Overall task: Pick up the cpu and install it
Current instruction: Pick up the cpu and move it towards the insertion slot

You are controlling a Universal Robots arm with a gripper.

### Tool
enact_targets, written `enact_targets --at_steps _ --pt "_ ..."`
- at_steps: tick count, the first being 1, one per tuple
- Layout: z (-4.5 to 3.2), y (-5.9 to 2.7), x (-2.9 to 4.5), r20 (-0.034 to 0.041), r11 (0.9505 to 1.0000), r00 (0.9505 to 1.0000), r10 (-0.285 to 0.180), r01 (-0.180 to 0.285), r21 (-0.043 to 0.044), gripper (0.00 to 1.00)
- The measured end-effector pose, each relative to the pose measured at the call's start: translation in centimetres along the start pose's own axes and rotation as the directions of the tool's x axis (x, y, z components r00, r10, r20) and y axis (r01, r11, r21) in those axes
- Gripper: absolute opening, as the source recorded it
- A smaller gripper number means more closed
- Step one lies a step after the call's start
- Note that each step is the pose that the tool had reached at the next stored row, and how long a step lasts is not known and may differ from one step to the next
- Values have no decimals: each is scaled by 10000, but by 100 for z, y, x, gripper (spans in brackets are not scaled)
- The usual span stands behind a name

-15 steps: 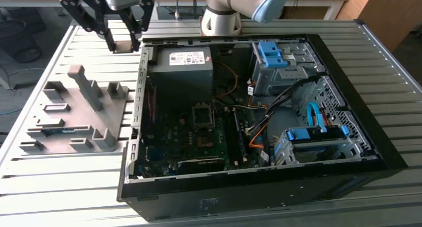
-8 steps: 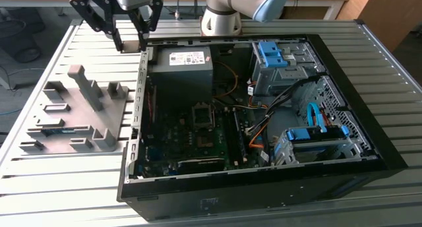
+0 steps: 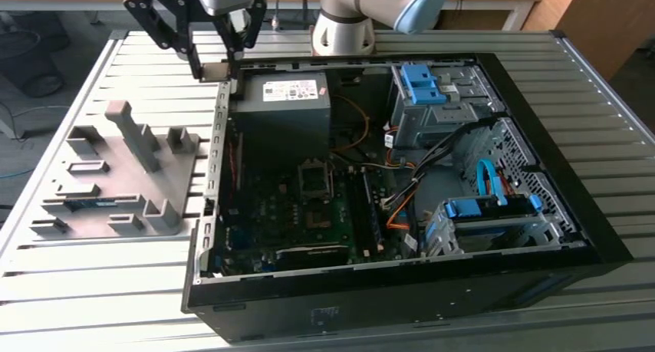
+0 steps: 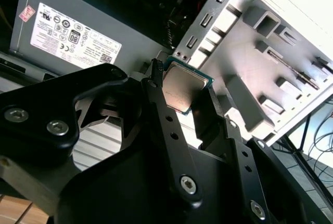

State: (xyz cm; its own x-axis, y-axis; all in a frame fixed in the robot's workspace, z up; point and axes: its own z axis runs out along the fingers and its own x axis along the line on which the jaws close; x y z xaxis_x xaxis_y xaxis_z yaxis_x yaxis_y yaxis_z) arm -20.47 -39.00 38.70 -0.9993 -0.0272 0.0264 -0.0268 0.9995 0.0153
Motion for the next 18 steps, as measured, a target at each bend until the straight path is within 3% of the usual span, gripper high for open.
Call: enact_targets --at_steps 18 --pt "-10 -9 -354 -13 10000 10000 0 0 0 47"
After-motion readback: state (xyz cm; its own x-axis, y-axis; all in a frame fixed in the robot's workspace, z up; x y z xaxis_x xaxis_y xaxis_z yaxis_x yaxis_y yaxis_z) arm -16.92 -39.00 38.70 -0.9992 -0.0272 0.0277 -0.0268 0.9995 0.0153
